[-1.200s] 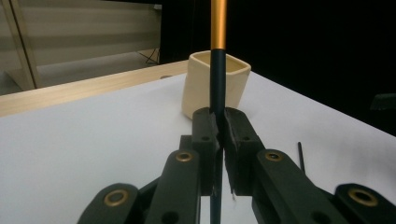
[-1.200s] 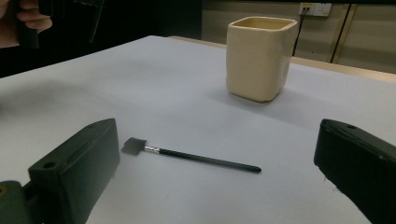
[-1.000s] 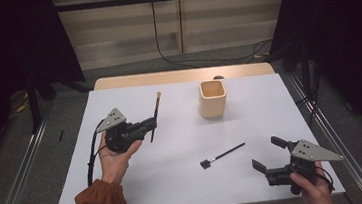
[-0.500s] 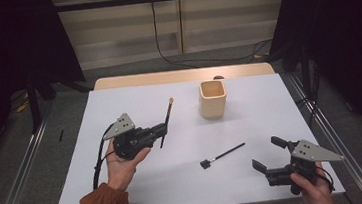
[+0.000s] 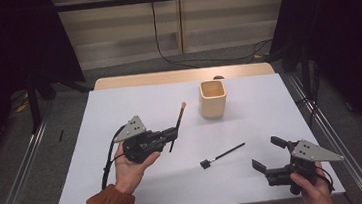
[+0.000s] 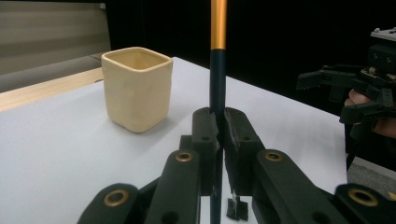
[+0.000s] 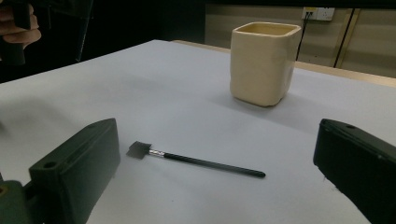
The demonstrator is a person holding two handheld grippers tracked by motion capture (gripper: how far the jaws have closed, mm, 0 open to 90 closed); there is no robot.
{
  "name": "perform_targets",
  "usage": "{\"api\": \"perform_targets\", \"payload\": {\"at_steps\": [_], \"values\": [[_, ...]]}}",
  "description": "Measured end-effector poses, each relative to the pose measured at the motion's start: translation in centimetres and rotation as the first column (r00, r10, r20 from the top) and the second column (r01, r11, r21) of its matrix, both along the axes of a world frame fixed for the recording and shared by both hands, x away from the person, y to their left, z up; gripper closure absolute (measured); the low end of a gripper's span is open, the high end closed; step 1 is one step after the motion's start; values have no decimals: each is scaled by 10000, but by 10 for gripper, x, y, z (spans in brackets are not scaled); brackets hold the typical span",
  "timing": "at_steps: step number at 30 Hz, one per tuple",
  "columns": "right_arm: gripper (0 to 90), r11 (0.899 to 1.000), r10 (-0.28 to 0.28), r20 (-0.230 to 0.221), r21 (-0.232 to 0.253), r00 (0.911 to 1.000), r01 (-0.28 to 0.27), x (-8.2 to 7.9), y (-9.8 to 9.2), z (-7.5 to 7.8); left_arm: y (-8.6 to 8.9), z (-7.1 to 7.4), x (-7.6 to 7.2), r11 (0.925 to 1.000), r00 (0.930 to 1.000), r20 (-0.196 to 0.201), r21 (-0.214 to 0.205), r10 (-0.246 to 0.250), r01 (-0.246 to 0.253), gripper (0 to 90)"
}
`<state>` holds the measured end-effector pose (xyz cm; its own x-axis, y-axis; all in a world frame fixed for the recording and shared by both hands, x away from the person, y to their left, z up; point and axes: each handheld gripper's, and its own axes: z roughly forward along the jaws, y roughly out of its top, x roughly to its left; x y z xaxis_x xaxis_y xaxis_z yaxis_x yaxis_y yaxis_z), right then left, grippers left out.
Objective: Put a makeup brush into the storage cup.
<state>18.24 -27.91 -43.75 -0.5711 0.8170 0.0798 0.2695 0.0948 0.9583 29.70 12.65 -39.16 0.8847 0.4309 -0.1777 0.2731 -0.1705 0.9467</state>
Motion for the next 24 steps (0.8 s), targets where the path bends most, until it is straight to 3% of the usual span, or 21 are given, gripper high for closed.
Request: {"api": "perform_targets", "payload": {"at_steps": [15,19,24], "values": [[0,9986,90,130,523,9999,-97,3,0,4,-6,-2,0,9999,9999,54,-90,-106,106,838],[0,9960,-65,233,892,9997,44,5,-3,9,-4,-2,-1,9999,9999,84,-112,-88,89,838],[0,9953,-178,409,963,9990,138,8,-7,18,-2,-3,-1,9999,10000,67,-102,-41,42,838]]}}
